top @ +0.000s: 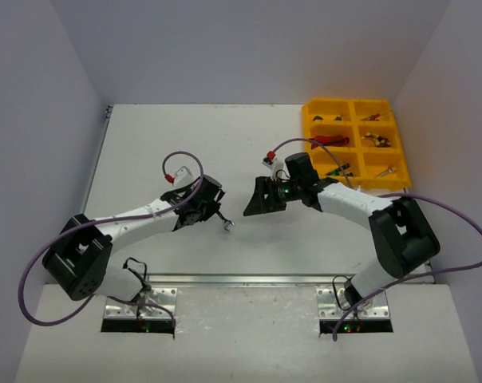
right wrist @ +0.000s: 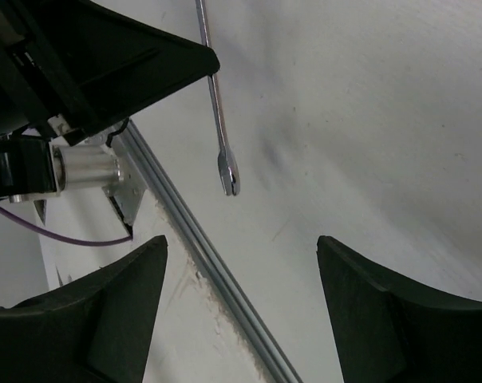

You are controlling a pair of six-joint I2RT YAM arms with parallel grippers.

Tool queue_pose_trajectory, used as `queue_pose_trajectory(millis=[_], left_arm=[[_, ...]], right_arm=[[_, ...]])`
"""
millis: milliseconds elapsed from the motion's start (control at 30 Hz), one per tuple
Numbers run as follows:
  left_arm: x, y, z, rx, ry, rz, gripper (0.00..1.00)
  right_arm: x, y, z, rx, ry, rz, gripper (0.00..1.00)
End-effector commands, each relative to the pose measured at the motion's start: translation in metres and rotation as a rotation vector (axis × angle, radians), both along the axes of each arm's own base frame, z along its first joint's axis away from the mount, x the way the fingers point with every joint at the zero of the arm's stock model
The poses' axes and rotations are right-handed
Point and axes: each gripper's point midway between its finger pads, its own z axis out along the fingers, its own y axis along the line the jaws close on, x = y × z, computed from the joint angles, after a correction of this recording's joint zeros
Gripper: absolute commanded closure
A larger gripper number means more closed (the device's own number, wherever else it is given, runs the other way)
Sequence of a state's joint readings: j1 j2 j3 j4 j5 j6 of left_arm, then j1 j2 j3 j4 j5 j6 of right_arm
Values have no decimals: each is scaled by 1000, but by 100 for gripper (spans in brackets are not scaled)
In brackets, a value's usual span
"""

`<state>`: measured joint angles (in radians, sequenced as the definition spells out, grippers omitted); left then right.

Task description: Sort the tools into containers

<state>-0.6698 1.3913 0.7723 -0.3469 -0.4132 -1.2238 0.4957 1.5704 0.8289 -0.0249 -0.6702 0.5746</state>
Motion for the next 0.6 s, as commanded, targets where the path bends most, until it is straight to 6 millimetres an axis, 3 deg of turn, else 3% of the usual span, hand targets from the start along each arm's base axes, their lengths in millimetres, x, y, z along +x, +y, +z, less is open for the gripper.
queue_pose_trajectory(millis=[0, 167, 367, 467, 533, 567], left_arm=[[6, -39, 49, -137, -145, -124, 100], [-2, -59, 64, -190, -176, -191, 100], [-6, -66, 77, -231, -204, -215, 100], [-5, -67, 87, -245, -233, -225, 100], [-3, -63, 90, -228, -245, -213, 100], [-3, -59, 92, -213, -254, -203, 95]], right_arm=[[13, 37, 16, 55, -149, 51, 33], [10, 58, 12, 69, -150, 80, 51], [7, 70, 7, 68, -143, 93, 67], [5, 71, 5, 67, -134, 91, 100], [7, 66, 8, 55, -150, 64, 100], [8, 61, 7, 32, -154, 38, 100]])
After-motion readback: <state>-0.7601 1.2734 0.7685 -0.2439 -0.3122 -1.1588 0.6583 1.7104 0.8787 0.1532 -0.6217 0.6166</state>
